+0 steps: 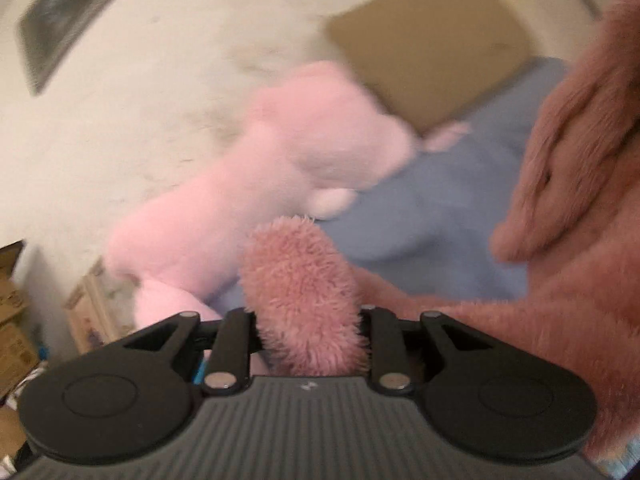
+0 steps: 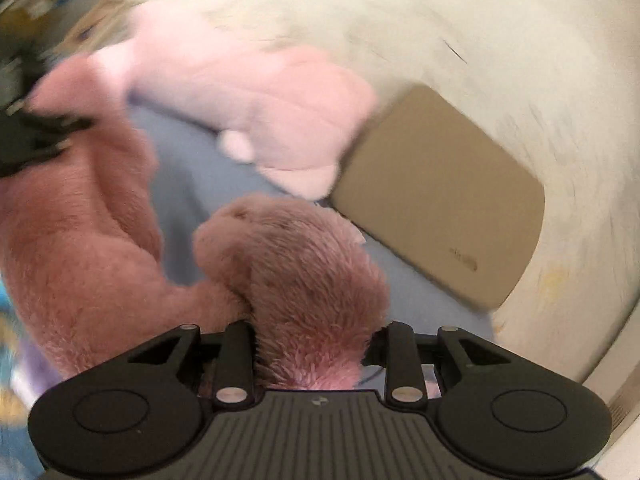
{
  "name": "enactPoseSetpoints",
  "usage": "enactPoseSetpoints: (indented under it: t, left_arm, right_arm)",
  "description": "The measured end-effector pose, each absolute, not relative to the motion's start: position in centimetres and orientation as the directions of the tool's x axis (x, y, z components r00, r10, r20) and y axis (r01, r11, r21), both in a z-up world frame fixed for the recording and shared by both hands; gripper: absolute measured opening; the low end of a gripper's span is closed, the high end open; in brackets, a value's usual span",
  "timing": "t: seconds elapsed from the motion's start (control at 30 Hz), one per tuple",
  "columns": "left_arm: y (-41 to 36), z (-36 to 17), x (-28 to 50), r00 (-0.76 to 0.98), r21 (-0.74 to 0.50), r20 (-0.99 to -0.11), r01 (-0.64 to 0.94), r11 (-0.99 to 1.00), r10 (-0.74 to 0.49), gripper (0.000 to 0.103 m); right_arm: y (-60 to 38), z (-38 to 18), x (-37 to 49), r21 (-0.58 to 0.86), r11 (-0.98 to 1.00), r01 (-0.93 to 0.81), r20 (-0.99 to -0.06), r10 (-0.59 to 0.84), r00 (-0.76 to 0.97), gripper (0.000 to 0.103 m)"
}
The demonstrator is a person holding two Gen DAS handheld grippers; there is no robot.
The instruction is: Fold clothes
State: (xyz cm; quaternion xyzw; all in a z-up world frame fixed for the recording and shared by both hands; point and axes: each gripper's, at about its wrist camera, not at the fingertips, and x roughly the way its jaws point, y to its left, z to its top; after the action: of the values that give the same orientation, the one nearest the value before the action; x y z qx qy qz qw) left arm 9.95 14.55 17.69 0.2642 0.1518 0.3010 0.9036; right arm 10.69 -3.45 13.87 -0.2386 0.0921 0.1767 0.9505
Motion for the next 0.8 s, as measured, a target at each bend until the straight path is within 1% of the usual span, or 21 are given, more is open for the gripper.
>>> enactPoseSetpoints:
  t: [0.07, 0.1, 0.17, 0.23, 0.27, 0.3, 0.33, 0.4, 0.47, 0.53, 0.57, 0.6, 0.63, 0.7, 0.73, 0.77, 0.8]
  left_arm:
    - [17.3, 14.8, 11.1, 0.729, 0.502, -0.144, -0.529, 0.684, 0.669, 0.028]
    - [18.6, 13.3, 11.7, 0.706, 0.467, -0.162, -0.560, 0.684, 0.689, 0.029]
    - [21.1, 7.8, 12.8, 0.653, 0.394, -0.284, -0.588, 0.707, 0.702, 0.029]
    - [22.6, 0.4, 14.1, 0.592, 0.381, -0.447, -0.552, 0.741, 0.671, 0.030]
    - [22.9, -2.9, 14.6, 0.551, 0.396, -0.521, -0.521, 0.756, 0.652, 0.030]
    - [23.2, -6.2, 15.1, 0.503, 0.411, -0.589, -0.487, 0.771, 0.632, 0.029]
    - [23.4, -8.1, 15.0, 0.481, 0.408, -0.613, -0.487, 0.772, 0.627, 0.029]
    - [23.6, -9.1, 14.0, 0.507, 0.385, -0.584, -0.515, 0.766, 0.634, 0.030]
    - [23.8, -9.1, 13.8, 0.534, 0.373, -0.564, -0.516, 0.771, 0.630, 0.031]
    - [25.0, -8.8, 13.5, 0.533, 0.332, -0.585, -0.530, 0.780, 0.611, 0.036]
    - [25.7, -8.6, 13.4, 0.532, 0.310, -0.597, -0.537, 0.784, 0.601, 0.044]
    - [26.3, -8.4, 13.2, 0.531, 0.288, -0.608, -0.545, 0.788, 0.590, 0.055]
    - [27.0, -8.1, 12.5, 0.509, 0.272, -0.615, -0.579, 0.768, 0.602, 0.061]
    - [28.5, -7.4, 10.9, 0.456, 0.242, -0.631, -0.653, 0.718, 0.628, 0.086]
    - [29.2, -7.0, 10.1, 0.429, 0.227, -0.639, -0.688, 0.689, 0.639, 0.090]
    - [30.0, -6.6, 9.2, 0.401, 0.213, -0.647, -0.721, 0.659, 0.648, 0.091]
    - [30.3, -6.4, 8.9, 0.338, 0.279, -0.634, -0.738, 0.614, 0.695, 0.089]
  right_arm:
    - [-3.8, 10.4, 13.3, -0.272, 0.894, -0.357, -0.313, 0.269, 0.911, 0.029]
    - [-3.9, 8.0, 14.5, -0.207, 0.916, -0.345, -0.361, 0.256, 0.897, 0.029]
    - [-4.0, 1.8, 16.7, -0.096, 0.944, -0.316, -0.490, 0.232, 0.841, 0.030]
    - [-4.0, -5.1, 18.2, -0.026, 0.958, -0.287, -0.639, 0.205, 0.741, 0.029]
    - [-4.3, -8.2, 18.7, 0.021, 0.966, -0.258, -0.709, 0.196, 0.677, 0.029]
    - [-5.0, -10.0, 18.6, 0.084, 0.973, -0.215, -0.735, 0.206, 0.646, 0.029]
    - [-5.9, -11.1, 18.2, 0.158, 0.973, -0.169, -0.733, 0.230, 0.641, 0.030]
    - [-7.5, -12.9, 17.5, 0.280, 0.955, -0.094, -0.720, 0.274, 0.637, 0.034]
    - [-8.2, -13.4, 17.3, 0.345, 0.936, -0.074, -0.701, 0.310, 0.642, 0.036]
    - [-9.0, -13.5, 17.6, 0.417, 0.908, -0.039, -0.691, 0.344, 0.635, 0.043]
    - [-9.8, -13.7, 17.7, 0.447, 0.894, -0.015, -0.688, 0.355, 0.633, 0.045]
    - [-10.5, -13.7, 17.8, 0.457, 0.890, 0.008, -0.688, 0.348, 0.637, 0.049]
    - [-11.0, -13.4, 17.9, 0.451, 0.892, 0.031, -0.691, 0.327, 0.644, 0.052]
    - [-11.7, -12.6, 17.9, 0.388, 0.919, 0.070, -0.712, 0.250, 0.656, 0.053]
    - [-12.1, -12.4, 17.9, 0.356, 0.930, 0.094, -0.728, 0.212, 0.652, 0.053]
    - [-12.6, -12.0, 17.8, 0.328, 0.937, 0.121, -0.744, 0.177, 0.645, 0.053]
    - [-12.9, -11.6, 17.7, 0.303, 0.943, 0.139, -0.752, 0.147, 0.643, 0.053]
